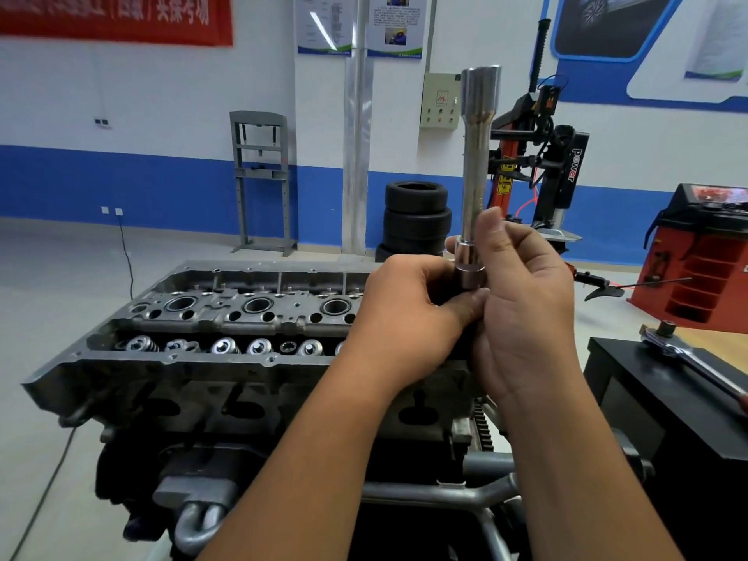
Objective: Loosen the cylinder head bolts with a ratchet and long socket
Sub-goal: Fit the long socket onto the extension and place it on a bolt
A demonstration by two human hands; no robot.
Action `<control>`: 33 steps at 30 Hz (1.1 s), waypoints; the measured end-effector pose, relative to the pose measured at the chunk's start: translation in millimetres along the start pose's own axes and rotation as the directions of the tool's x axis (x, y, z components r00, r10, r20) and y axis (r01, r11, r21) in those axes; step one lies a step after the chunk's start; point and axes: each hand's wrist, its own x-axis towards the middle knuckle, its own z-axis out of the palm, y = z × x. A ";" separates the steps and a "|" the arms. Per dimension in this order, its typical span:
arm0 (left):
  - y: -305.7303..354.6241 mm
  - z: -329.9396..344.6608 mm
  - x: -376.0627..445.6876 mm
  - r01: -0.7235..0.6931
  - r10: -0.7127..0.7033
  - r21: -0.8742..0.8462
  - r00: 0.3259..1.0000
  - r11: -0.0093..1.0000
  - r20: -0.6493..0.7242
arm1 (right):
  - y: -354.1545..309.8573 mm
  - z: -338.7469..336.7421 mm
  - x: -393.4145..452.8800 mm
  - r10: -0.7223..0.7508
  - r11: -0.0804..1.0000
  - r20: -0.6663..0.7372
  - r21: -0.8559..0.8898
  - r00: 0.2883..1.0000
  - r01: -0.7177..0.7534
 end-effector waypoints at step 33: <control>2.6 3.6 -1.6 0.005 -0.003 0.058 1.000 0.998 -0.030 | 3.1 -2.1 1.2 0.028 0.998 -0.004 -0.060 1.000 -0.028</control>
